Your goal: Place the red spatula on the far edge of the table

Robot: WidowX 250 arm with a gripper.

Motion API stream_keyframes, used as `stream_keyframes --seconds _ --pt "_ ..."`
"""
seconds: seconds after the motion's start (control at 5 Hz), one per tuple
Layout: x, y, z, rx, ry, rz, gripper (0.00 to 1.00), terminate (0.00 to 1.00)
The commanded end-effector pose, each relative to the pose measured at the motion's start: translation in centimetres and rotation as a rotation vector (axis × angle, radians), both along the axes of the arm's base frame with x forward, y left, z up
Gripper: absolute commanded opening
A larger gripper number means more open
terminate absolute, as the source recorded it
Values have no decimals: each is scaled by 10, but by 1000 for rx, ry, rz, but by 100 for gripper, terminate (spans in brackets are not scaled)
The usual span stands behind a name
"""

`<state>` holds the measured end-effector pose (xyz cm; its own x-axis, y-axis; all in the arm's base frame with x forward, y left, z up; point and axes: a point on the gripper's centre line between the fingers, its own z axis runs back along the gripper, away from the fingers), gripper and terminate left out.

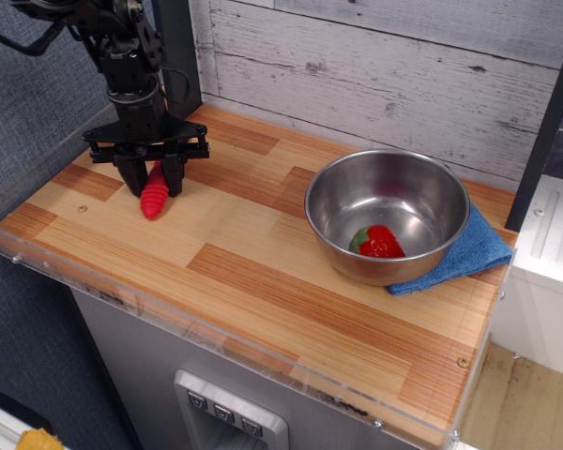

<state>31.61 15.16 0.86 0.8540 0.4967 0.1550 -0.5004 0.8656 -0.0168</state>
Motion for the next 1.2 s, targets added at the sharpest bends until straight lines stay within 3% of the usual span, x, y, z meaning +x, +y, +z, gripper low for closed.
stream_keyframes --seconds 0.0,0.4,1.0 --pt "-9 -3 10 2 -10 -6 100 0" --pt "-10 -2 22 -11 -44 7 100 0" --pt "-10 -9 92 10 -192 20 100 0"
